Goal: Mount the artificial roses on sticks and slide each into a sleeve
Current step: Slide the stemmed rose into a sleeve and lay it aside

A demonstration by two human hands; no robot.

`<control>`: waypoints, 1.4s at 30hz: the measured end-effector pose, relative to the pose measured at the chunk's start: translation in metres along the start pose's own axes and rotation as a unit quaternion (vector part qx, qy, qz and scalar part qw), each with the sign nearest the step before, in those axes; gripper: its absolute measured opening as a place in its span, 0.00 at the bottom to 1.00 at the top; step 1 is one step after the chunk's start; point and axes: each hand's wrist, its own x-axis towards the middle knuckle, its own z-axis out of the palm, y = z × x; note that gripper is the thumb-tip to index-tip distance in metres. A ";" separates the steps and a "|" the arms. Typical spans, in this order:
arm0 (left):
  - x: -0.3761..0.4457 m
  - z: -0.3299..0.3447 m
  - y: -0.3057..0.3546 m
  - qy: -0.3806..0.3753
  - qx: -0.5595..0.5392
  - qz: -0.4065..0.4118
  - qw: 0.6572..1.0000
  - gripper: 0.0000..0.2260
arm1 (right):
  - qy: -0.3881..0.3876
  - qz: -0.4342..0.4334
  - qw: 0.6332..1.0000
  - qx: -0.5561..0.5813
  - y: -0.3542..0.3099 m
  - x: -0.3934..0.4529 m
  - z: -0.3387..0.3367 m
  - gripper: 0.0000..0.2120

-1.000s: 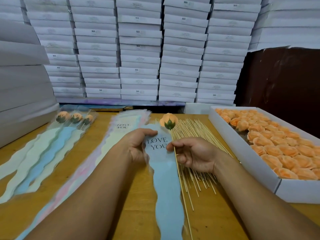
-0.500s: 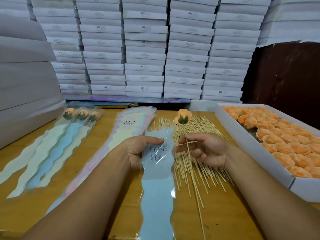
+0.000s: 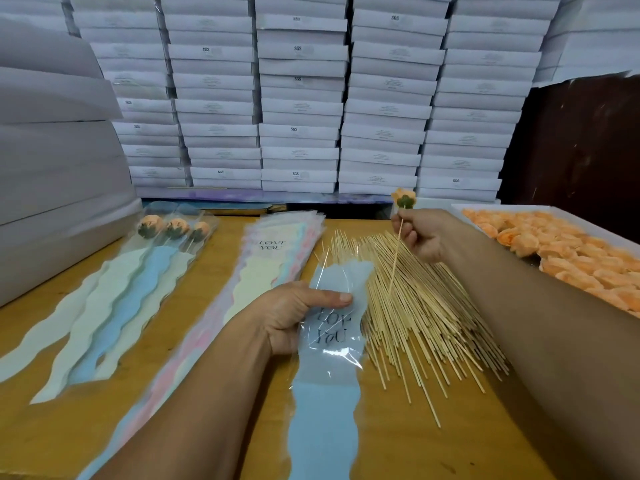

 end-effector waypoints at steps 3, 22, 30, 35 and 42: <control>-0.002 0.000 0.000 -0.011 0.019 -0.002 1.000 0.16 | 0.045 -0.020 0.999 -0.002 -0.009 0.018 0.005 0.14; -0.002 -0.004 0.000 -0.072 0.020 -0.025 0.997 0.10 | 0.110 -0.045 0.992 -0.031 -0.031 0.054 -0.002 0.12; -0.005 0.000 0.002 -0.063 0.019 -0.045 0.997 0.12 | 0.099 -0.062 0.991 -0.064 -0.024 0.052 0.009 0.11; -0.006 0.002 0.003 -0.066 0.009 -0.054 0.996 0.17 | 0.081 -0.072 0.991 -0.083 -0.015 0.048 0.019 0.10; -0.006 0.003 0.003 -0.043 -0.013 -0.041 0.998 0.14 | 0.031 -0.058 0.994 -0.086 -0.002 0.027 0.034 0.10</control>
